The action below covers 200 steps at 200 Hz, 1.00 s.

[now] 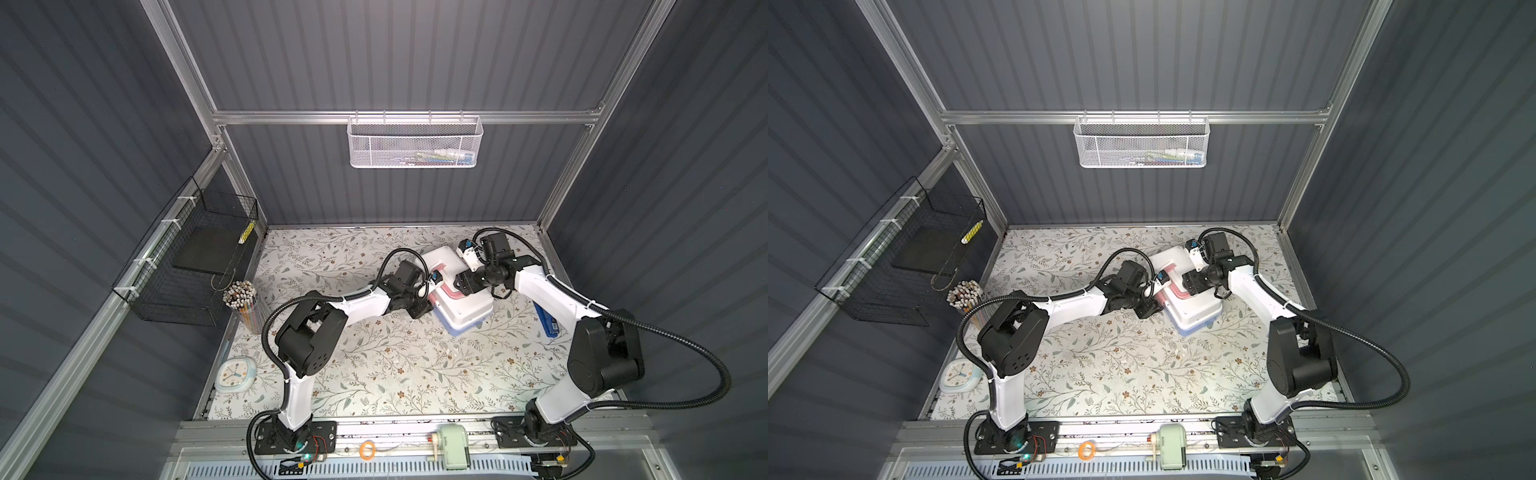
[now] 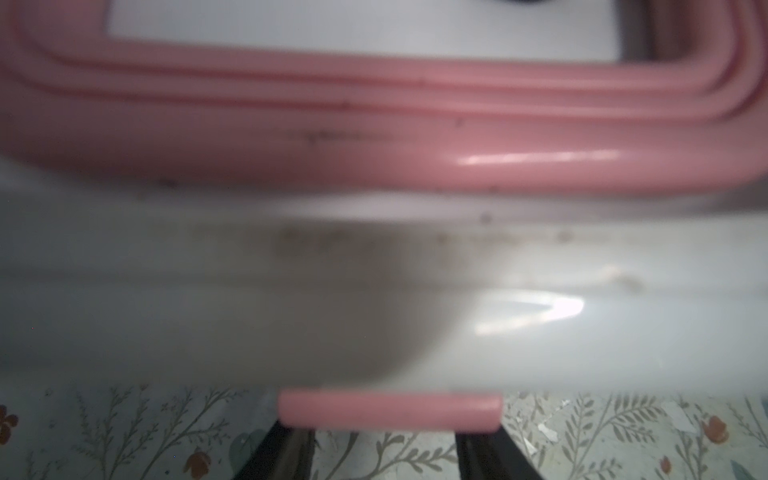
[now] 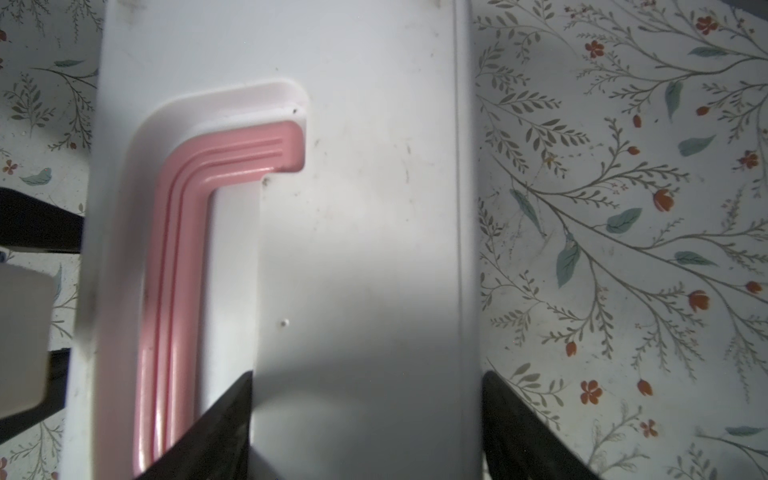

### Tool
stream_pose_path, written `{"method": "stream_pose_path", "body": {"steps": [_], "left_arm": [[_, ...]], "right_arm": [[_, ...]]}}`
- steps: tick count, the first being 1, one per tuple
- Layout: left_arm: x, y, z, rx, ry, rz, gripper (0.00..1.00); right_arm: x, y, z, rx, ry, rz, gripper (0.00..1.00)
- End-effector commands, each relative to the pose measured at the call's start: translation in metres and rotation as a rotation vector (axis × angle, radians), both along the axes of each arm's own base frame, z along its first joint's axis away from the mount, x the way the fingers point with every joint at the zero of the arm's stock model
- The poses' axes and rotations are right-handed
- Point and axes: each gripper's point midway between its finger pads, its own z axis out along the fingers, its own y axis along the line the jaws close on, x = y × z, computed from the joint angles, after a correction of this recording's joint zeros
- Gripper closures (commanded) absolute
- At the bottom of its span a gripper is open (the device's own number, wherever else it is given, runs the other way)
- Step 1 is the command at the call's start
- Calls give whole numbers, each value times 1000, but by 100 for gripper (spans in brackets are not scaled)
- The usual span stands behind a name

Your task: Pack the tool kit

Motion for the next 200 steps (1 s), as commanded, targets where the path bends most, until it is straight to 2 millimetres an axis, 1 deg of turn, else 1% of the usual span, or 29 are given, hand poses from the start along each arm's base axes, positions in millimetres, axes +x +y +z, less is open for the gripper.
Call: {"method": "stream_pose_path", "body": {"steps": [1,41,67,95,129,167,200], "left_arm": [[12,-42,27,-152,-109,-61,54],[18,-45,25,-172,-132,-53,54],[21,-49,29,-181,-145,-54,56],[19,-43,35,-182,-157,-50,56],[14,-36,41,-181,-160,-37,56],[12,-33,54,-179,-172,-37,56],[11,-30,55,-157,-164,-42,56]], "right_arm": [[-57,2,-74,-31,311,22,34],[-59,5,-74,-19,315,37,36],[-61,3,-75,-34,318,32,37],[-63,-1,-78,-51,329,24,37],[-63,0,-79,-43,331,20,37],[-62,0,-77,-45,327,20,37],[-61,1,-76,-41,326,17,37]]}}
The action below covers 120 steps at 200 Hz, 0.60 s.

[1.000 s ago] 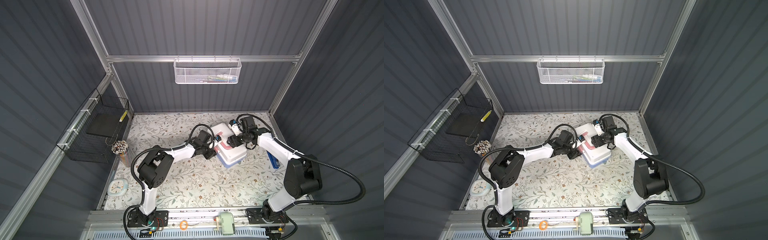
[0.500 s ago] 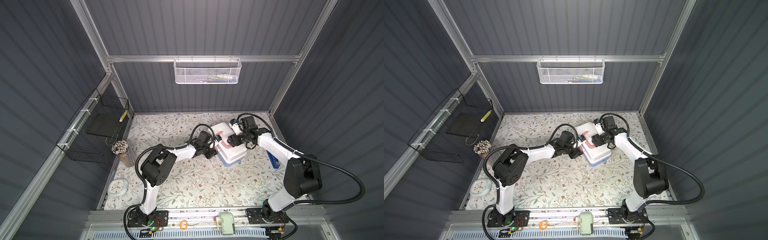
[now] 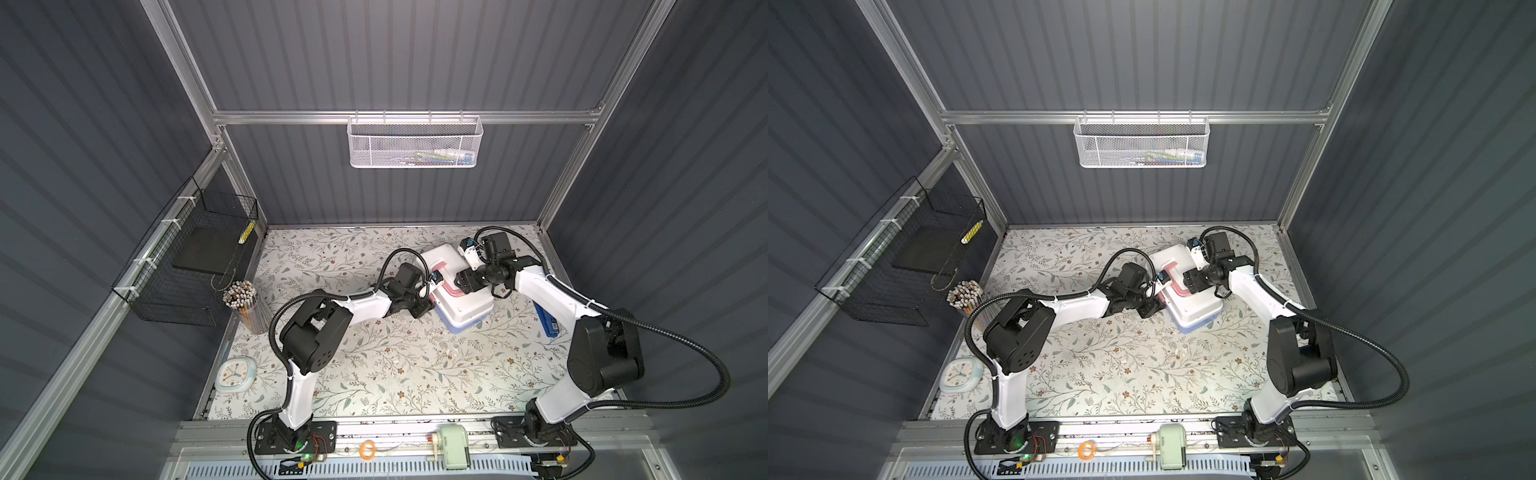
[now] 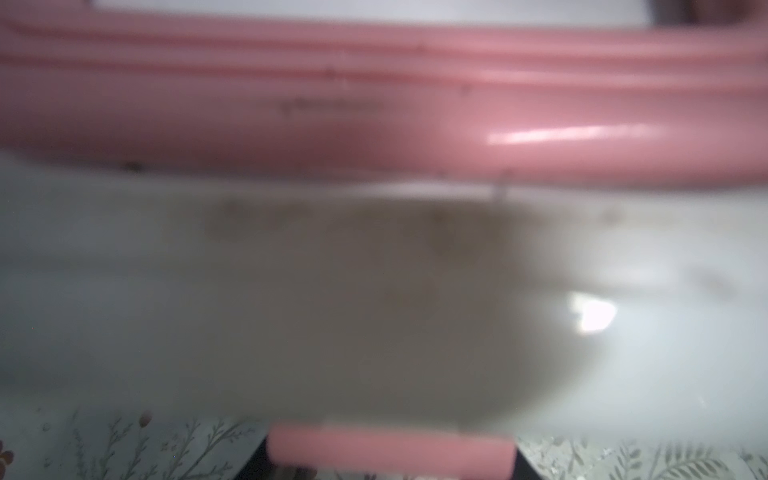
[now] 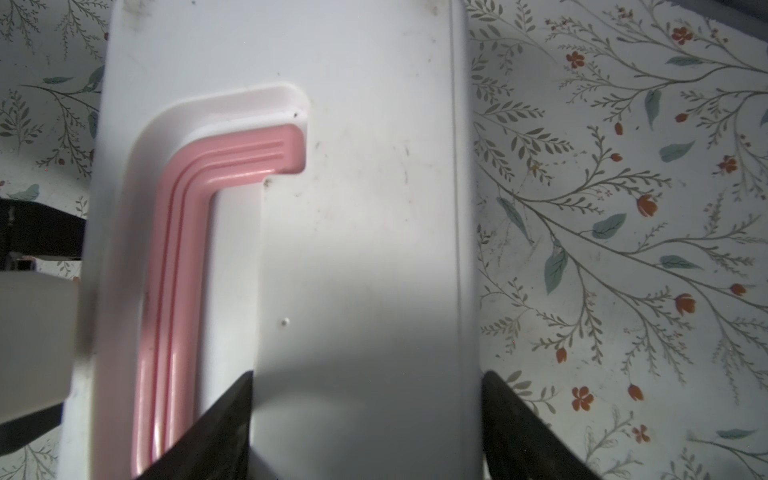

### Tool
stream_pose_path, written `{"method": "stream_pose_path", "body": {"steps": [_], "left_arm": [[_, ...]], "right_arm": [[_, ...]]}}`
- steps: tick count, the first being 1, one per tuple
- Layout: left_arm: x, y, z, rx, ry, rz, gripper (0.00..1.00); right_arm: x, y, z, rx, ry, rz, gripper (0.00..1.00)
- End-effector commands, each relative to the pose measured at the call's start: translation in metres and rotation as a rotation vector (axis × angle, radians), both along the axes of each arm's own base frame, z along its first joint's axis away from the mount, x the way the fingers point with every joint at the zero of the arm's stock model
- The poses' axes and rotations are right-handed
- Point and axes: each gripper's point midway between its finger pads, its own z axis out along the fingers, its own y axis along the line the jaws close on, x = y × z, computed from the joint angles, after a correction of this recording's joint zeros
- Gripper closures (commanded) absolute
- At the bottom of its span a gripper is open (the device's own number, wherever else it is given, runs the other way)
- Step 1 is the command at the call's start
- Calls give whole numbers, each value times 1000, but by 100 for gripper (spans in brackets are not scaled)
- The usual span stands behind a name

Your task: Pack the tool kit

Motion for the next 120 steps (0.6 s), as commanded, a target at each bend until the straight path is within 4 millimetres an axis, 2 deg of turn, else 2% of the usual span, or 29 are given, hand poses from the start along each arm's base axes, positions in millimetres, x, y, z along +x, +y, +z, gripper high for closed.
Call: {"method": "stream_pose_path", "body": {"steps": [1,93,120], "left_arm": [[-1,-24,62,-121,-111,-56,56],[-3,-20,69,-66,-81,-61,57],[-4,-21,66,-78,-73,-58,53]], "right_arm": [[-67,4,-75,-41,344,35,37],[-66,5,-76,-34,340,27,37],[-67,5,-77,-35,343,29,37]]}}
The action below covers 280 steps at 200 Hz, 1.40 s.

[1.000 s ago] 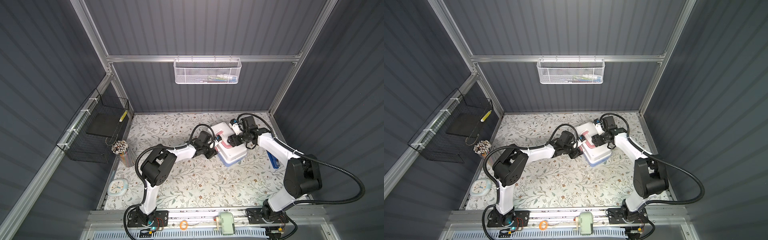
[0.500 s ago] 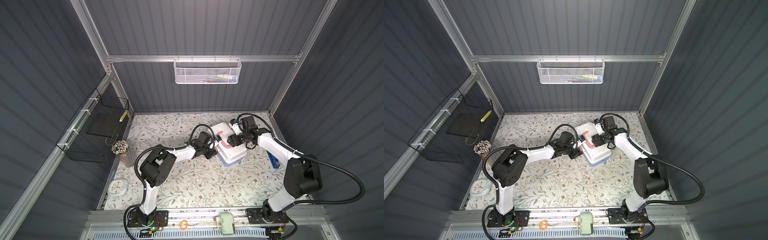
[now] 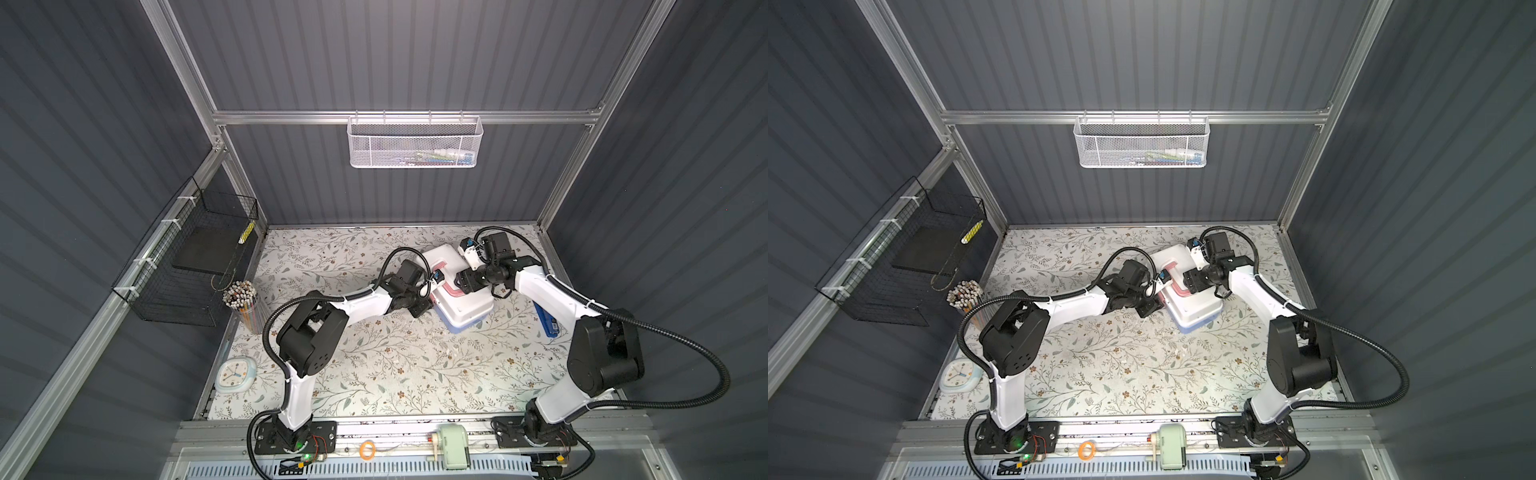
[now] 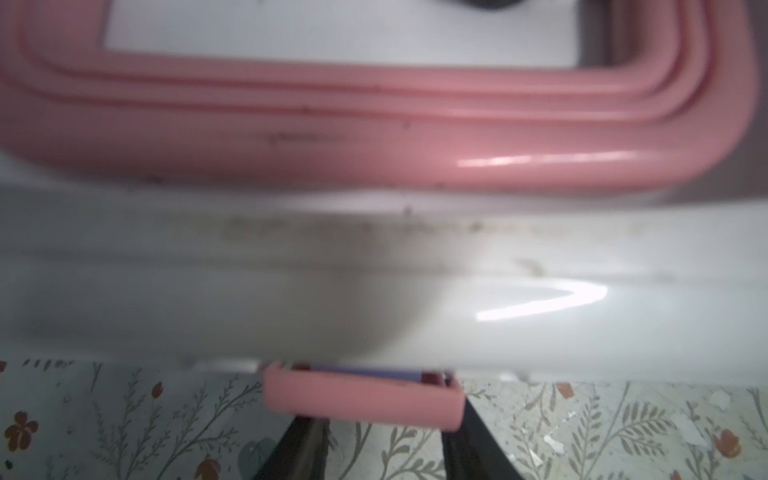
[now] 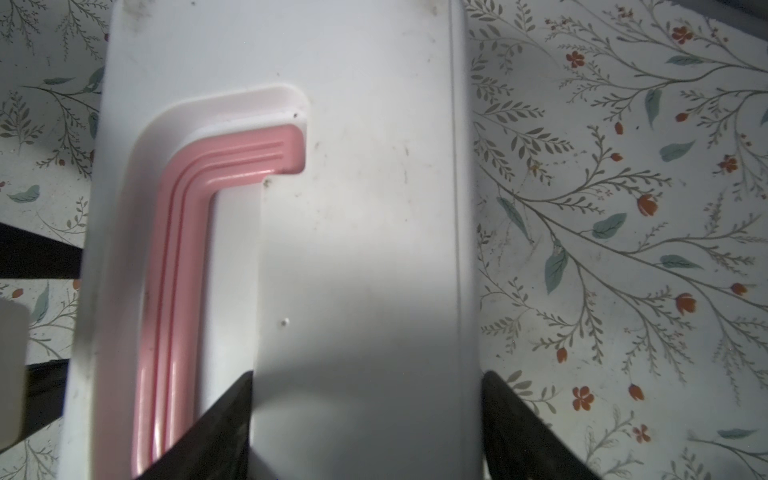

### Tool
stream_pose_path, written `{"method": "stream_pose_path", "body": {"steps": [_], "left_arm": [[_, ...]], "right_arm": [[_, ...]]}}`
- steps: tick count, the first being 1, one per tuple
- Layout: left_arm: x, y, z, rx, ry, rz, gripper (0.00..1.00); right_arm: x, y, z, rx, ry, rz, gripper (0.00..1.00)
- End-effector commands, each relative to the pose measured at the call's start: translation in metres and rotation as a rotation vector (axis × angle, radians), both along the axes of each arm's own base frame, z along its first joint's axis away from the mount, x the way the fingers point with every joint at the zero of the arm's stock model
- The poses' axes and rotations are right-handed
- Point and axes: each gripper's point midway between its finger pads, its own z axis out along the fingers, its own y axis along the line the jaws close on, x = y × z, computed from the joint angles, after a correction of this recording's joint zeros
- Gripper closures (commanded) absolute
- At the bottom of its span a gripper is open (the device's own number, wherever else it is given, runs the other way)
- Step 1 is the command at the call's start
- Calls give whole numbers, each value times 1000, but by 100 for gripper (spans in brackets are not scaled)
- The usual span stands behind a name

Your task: Pack the tool kit

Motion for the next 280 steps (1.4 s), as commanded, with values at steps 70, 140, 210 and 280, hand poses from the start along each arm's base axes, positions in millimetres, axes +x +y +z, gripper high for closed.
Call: {"method": "stream_pose_path", "body": {"steps": [70,140,210,280], "left_arm": [[6,-25,36,-151,-114,-35,39],[4,-21,32,-183,-129,-20,22],[3,-16,35,-214,-151,-3,10],[3,0,32,-284,-161,32,1]], "right_arm": [[-69,4,-78,-39,351,26,36],[-66,1,-80,-55,362,17,36],[-65,1,-79,-52,367,14,36],[-64,0,-80,-58,379,7,36]]}}
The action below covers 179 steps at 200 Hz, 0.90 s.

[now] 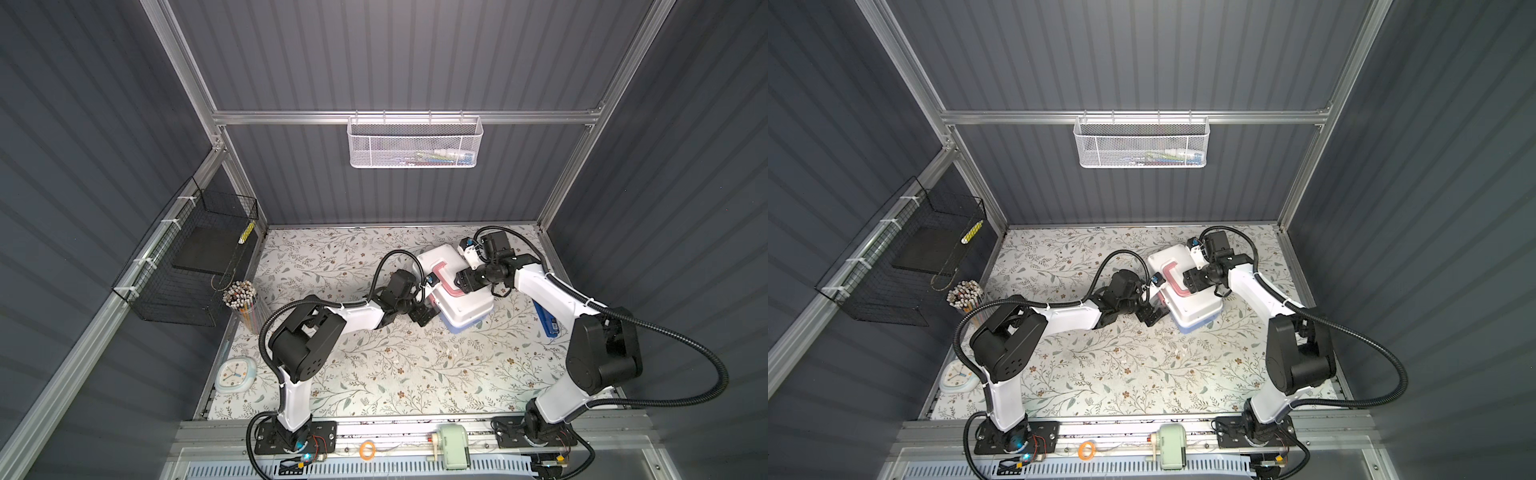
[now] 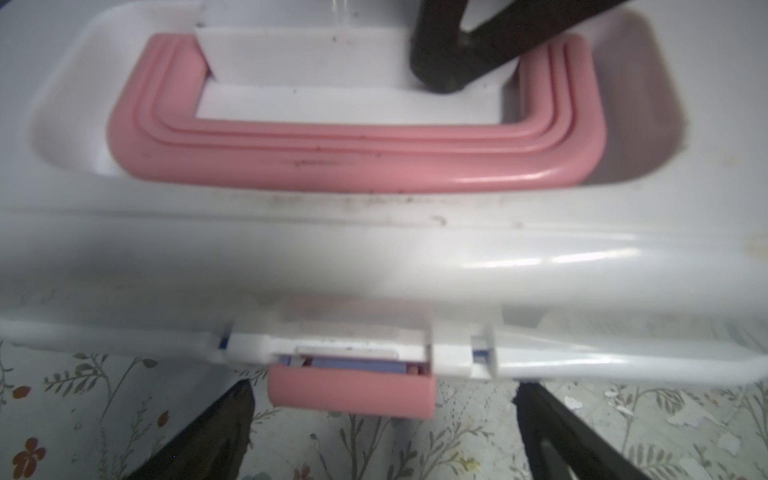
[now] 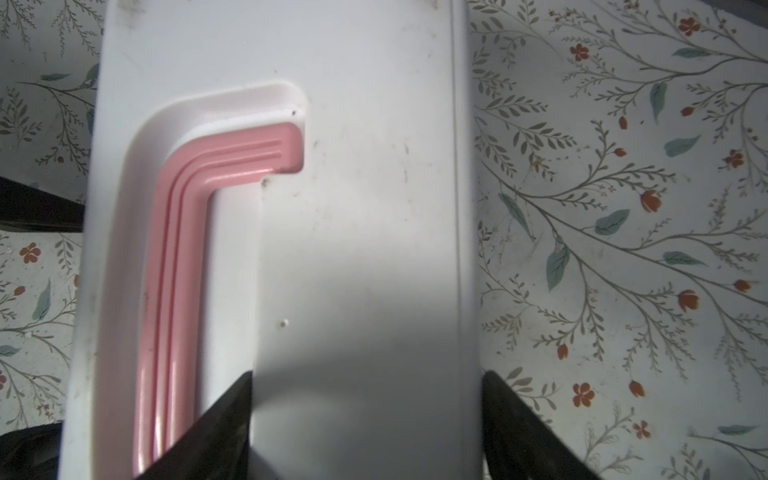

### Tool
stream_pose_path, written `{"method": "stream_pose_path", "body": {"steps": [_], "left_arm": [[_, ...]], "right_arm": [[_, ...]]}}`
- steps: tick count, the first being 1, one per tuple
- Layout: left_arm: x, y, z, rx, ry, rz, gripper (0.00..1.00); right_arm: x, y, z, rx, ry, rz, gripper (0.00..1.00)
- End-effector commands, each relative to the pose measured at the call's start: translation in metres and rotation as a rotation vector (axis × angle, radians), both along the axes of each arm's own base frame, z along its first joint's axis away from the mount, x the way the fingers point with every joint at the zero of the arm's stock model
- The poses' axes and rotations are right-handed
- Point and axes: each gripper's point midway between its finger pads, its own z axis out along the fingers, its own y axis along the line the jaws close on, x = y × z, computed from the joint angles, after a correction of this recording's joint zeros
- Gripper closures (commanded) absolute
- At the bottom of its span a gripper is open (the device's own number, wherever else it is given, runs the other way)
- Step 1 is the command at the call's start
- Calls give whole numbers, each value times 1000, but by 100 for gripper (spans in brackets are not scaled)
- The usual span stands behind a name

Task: Pack the tool kit
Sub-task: 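Draw the left gripper back from the lid while the right holds the handle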

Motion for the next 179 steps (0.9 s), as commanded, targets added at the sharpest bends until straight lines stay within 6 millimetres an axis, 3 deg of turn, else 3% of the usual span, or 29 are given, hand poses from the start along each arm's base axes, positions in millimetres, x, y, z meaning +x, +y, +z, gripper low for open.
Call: {"method": "stream_pose_path", "body": {"steps": [1,64,92,135,179], "left_arm": [[4,0,23,-91,-36,12,1],[3,18,10,-224,-68,81,4],[8,18,11,-285,-99,82,6],[19,24,6,-373,-105,103,11],[13,29,-1,-386,-99,85,16]], "right_arm": [[-64,0,-77,-50,353,7,37],[-63,-2,-79,-65,371,3,37],[-65,-2,-81,-68,369,16,38],[-67,-1,-86,-82,374,69,38],[-67,4,-90,-102,385,169,40]]}}
